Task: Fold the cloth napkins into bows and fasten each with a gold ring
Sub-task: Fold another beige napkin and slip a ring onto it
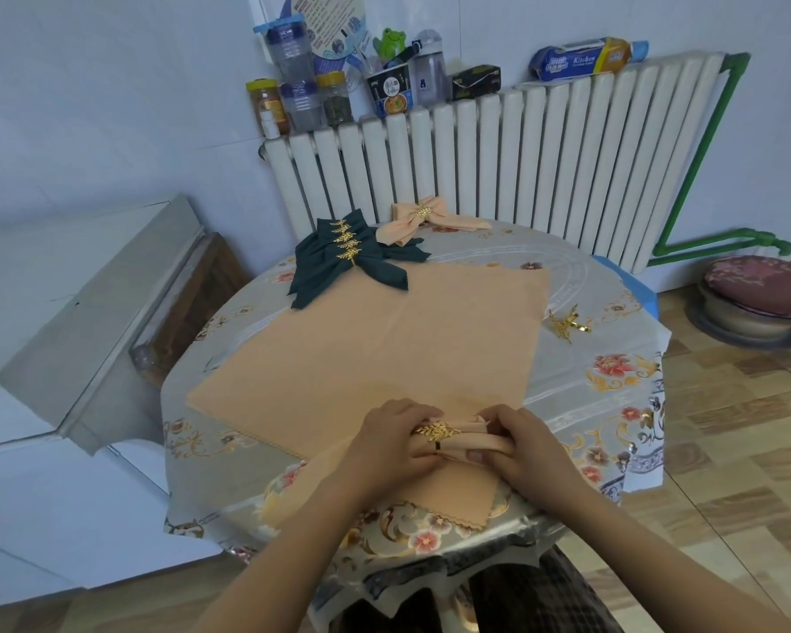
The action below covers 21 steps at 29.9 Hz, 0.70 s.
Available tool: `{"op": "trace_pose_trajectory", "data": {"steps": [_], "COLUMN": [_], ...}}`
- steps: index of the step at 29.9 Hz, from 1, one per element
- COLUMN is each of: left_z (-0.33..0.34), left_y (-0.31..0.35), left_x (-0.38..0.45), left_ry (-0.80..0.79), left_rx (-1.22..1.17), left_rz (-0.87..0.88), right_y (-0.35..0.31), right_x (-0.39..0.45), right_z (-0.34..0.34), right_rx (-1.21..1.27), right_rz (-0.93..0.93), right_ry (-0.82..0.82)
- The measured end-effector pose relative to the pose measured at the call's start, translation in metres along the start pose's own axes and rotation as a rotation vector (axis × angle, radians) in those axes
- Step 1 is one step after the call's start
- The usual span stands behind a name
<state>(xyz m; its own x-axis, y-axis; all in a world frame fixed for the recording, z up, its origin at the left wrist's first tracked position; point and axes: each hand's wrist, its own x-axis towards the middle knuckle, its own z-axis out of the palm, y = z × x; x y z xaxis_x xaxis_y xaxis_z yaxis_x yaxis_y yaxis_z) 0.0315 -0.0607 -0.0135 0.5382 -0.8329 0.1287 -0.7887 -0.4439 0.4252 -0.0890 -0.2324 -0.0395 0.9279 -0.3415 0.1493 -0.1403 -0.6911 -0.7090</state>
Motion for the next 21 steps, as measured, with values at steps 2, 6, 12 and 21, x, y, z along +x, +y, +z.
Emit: {"op": "trace_pose_trajectory", "data": {"steps": [2, 6, 12, 21], "left_z": [-0.001, -0.002, 0.01, -0.013], "left_y": [-0.002, -0.003, 0.001, 0.017], "left_x": [-0.008, -0.023, -0.039, -0.035], "left_ry": [0.03, 0.137, 0.273, 0.142], "left_rx": [0.028, -0.022, -0.118, -0.254], "left_rz": [-0.079, -0.146, -0.165, -0.359], "right_y": [0.0, -0.007, -0.021, -0.021], "right_x": [-0.002, 0.001, 0.021, 0.016], "right_z": [-0.001, 0.005, 0.019, 0.022], "right_rx": [-0.056, -0.209, -0.155, 0.033], "right_rz": [-0.023, -0.24, -0.235, -0.185], "right_ry": [0.001, 0.053, -0.078, -0.053]}}
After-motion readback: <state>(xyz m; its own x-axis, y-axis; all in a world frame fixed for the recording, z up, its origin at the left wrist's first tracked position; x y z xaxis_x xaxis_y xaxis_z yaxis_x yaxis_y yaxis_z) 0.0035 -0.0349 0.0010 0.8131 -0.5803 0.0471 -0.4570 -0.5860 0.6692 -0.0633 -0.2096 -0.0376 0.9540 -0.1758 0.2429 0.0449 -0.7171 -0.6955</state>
